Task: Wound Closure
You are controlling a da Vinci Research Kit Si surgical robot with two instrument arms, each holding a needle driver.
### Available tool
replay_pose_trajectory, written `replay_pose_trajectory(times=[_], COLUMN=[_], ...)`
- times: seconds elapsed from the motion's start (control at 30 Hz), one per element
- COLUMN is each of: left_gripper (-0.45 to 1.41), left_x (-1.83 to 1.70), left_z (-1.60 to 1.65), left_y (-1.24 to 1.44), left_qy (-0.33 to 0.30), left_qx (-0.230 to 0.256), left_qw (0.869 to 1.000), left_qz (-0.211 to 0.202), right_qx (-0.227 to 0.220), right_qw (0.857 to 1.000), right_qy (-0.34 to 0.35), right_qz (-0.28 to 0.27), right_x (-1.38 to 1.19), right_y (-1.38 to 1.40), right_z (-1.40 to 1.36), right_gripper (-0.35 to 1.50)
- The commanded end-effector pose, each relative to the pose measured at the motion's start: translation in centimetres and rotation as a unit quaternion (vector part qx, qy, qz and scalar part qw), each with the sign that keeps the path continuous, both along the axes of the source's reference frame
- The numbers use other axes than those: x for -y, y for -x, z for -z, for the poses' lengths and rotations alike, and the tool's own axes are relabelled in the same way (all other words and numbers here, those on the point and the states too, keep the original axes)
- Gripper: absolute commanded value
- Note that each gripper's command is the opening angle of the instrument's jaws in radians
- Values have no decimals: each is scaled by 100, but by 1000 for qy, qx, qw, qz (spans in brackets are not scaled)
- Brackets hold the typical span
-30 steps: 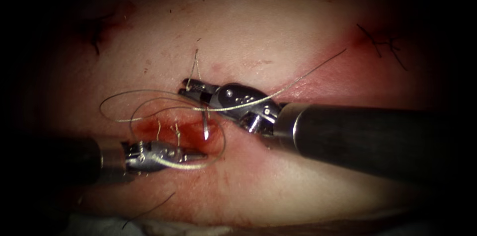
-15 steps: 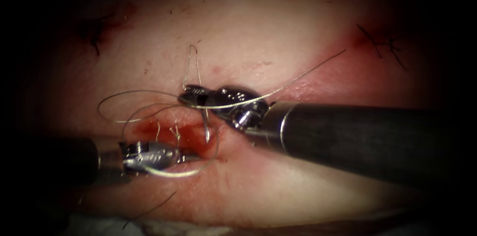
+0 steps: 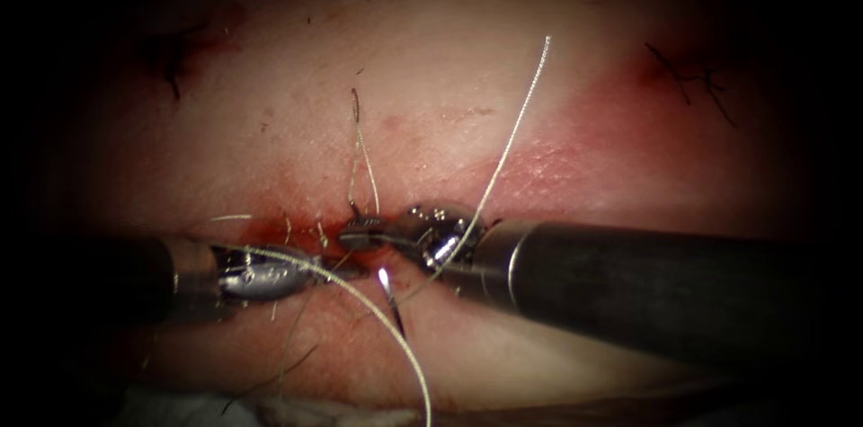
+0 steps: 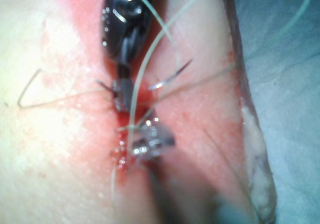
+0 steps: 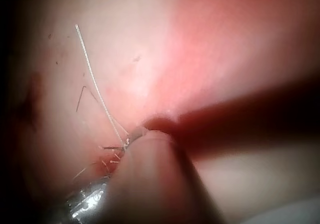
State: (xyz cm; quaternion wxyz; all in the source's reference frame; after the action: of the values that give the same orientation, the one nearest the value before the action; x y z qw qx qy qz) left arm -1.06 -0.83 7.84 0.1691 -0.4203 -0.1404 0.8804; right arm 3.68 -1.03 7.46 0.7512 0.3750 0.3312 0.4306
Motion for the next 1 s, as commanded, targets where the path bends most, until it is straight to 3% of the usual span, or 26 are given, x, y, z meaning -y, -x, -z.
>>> replay_pose_trajectory(times=[0.03, 0.17, 0.2, 0.27, 0.3, 0.37, 0.53, 0.57, 0.67, 0.8, 1.0], left_gripper=[-45, -45, -45, -45, -45, -45, -43, -37, 9, 22, 47], left_x=[6, 7, 8, 10, 11, 16, 23, 25, 37, 38, 35], left_z=[-7, -6, -5, -3, -2, 7, 31, 34, 42, 43, 40], left_y=[5, 5, 5, 6, 6, 6, 4, 3, 2, 3, 13], left_qy=[-2, -2, -2, -2, -2, -4, 52, 63, 143, 217, 257], left_qx=[0, 0, 0, 0, 0, 0, 16, 22, 48, 66, 70], left_qw=[1000, 1000, 1000, 1000, 1000, 1000, 998, 998, 988, 973, 963], left_qz=[0, 0, 0, 0, 0, 2, -18, -20, -37, -46, -45], right_qx=[-1, 3, -5, -12, -19, -42, -61, -62, -68, -73, -87], right_qw=[1000, 1000, 1000, 1000, 1000, 996, 988, 987, 985, 990, 988], right_qy=[-4, -15, -13, -5, 12, 76, 134, 145, 151, 115, 120], right_qz=[-1, -5, -5, -5, 2, 38, 41, 42, 47, 38, 36], right_x=[5, -1, -7, -12, -16, -32, -76, -83, -99, -91, -77], right_y=[-8, -10, -7, -6, -5, 2, 33, 41, 73, 102, 117], right_z=[-3, 2, 5, 6, 7, 8, 17, 20, 34, 48, 49], right_gripper=[-35, -35, -20, 81, 115, 120, 130, 130, 130, 145, 145])
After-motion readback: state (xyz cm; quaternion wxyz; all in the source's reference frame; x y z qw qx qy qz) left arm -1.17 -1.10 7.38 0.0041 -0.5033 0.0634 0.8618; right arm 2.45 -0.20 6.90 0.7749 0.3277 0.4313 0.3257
